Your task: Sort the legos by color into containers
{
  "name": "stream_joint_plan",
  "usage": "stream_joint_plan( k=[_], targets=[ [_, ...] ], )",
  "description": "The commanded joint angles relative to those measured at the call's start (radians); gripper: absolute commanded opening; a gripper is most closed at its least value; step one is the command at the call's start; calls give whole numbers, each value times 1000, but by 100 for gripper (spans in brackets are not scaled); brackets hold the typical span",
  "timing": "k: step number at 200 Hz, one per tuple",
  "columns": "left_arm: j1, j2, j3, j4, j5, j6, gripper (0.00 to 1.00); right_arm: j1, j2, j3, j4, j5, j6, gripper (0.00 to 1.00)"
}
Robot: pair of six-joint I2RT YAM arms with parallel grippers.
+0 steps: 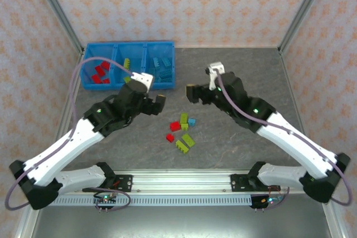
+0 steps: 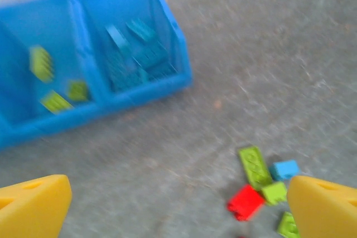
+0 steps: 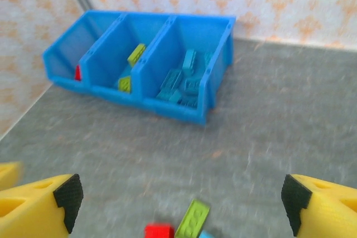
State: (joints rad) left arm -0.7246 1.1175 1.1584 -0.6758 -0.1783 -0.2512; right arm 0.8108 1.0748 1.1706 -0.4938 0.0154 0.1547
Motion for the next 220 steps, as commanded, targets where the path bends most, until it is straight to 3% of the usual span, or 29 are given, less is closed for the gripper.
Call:
stream_joint_plan(
  k=[1, 19, 41, 87, 108, 128, 186, 220],
  targets=[
    [3, 93, -49, -17, 145, -269, 100, 2, -83, -108, -126, -115, 127, 95],
    [-7, 190, -85, 26, 189, -438, 100, 2, -131, -148, -157, -118, 183, 95],
    [-54, 273, -150, 92, 198, -500, 99, 2, -138, -171, -167, -86, 207, 95],
    [-108, 358, -267, 160, 239, -390, 83, 2, -86, -178, -145, -72, 211, 96],
    [-111, 396, -265, 163, 259, -360, 71, 2, -55, -165, -151, -74, 211, 96],
    [-111, 439, -246, 162, 282, -337, 68, 2, -43, -165, -156, -79, 220, 96],
    [-111, 527, -227, 171, 327, -315, 53, 2, -45, -171, -165, -67, 233, 96],
    [-111, 520, -240, 180, 322, -328, 35, 2, -33, -169, -167, -77, 233, 96]
  ],
)
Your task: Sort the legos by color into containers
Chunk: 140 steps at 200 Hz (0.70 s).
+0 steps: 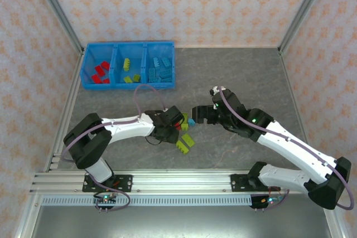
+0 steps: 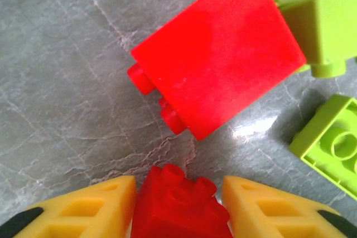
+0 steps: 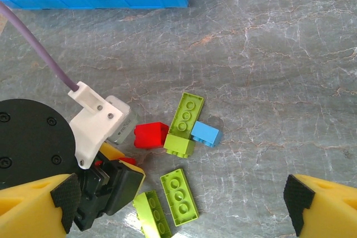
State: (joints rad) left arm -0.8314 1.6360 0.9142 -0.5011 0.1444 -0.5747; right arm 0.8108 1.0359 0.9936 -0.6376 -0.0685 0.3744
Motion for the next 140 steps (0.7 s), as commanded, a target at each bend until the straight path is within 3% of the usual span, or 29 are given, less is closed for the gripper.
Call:
stream_joint_plan(
  k=[1, 36, 64, 79, 103, 140],
  targets=[
    [-5, 1, 4, 4, -1, -6, 35, 2, 7, 8, -23, 6, 14, 96],
    [0, -66, -5, -7, -31, -16, 29, 2, 23, 17, -19, -66, 14, 96],
    [75, -179, 15, -66, -92, 13, 28, 2, 53, 19, 19, -250, 5, 96],
    [182, -247, 32, -79, -99, 35, 27, 2, 82, 27, 43, -323, 11, 96],
    [415, -318, 64, -26, -28, 89, 28, 2, 103, 10, 109, -307, 57, 95],
    [745, -206, 263, -1, 19, 88, 27, 2, 142, 20, 131, -266, 83, 96]
  ],
)
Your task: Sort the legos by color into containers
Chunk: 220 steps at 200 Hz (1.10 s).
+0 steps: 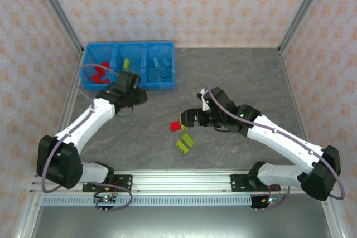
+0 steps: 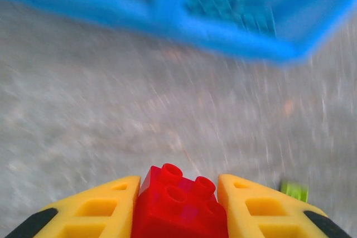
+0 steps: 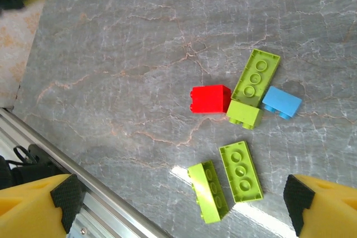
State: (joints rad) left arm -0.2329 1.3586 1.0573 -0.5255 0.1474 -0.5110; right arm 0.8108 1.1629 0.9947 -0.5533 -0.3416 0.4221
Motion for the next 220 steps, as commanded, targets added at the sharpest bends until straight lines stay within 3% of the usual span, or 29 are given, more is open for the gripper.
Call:
stream_joint_plan(
  k=[1, 22, 67, 100, 135, 173, 195, 220],
  targets=[
    [153, 77, 125, 25, 15, 23, 27, 2, 15, 20, 47, 8, 36, 95],
    [276, 193, 248, 54, 22, -18, 27, 2, 15, 17, 62, 13, 52, 96],
    [407, 449, 588, -30, 17, -53, 29, 2, -1, -13, 58, 34, 74, 96],
    [467, 654, 823, -150, 77, -59, 46, 2, -45, -29, 32, 49, 84, 96],
    [486, 764, 972, -243, 119, -44, 56, 2, -102, -34, -3, 85, 93, 95],
    [485, 652, 878, -202, 162, -80, 57, 2, -138, -59, 1, 111, 110, 96],
    [464, 439, 663, -81, 203, -148, 53, 2, -133, -65, 19, 135, 120, 96],
    [373, 183, 407, 17, 186, -176, 52, 2, -119, -63, 36, 182, 134, 96]
  ],
)
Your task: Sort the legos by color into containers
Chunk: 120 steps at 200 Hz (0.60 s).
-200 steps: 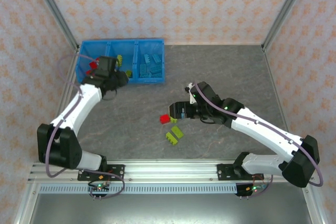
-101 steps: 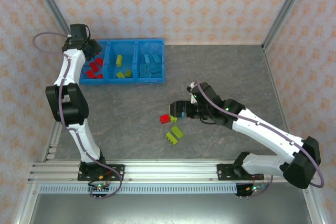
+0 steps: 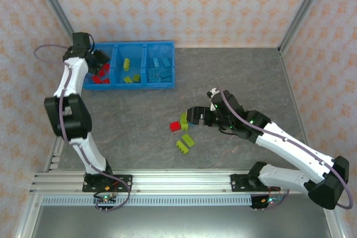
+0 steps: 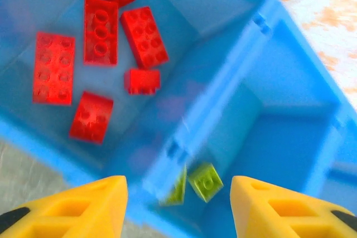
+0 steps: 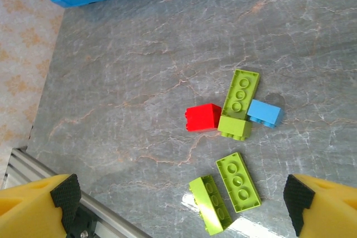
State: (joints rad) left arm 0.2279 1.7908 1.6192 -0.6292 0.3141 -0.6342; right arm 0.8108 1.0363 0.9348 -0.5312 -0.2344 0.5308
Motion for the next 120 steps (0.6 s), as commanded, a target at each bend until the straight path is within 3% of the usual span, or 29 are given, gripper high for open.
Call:
stream_joint_plan(
  k=[1, 27, 70, 88, 103, 120],
  targets=[
    [-93, -259, -164, 123, 18, -53, 52, 2, 8, -4, 14, 77, 26, 96],
    [-255, -492, -392, 153, -63, -53, 51, 2, 31, 4, 19, 103, 21, 96],
    [-644, -764, -735, 233, -319, -194, 46, 2, 89, 24, 28, 118, 26, 96],
    [-780, -777, -791, 240, -378, -229, 46, 2, 100, 17, 46, 113, 43, 96],
    [-844, -737, -805, 233, -369, -224, 48, 2, 106, 7, 59, 110, 53, 96],
    [-894, -658, -795, 258, -284, -58, 52, 2, 106, 0, 62, 110, 60, 96]
  ],
)
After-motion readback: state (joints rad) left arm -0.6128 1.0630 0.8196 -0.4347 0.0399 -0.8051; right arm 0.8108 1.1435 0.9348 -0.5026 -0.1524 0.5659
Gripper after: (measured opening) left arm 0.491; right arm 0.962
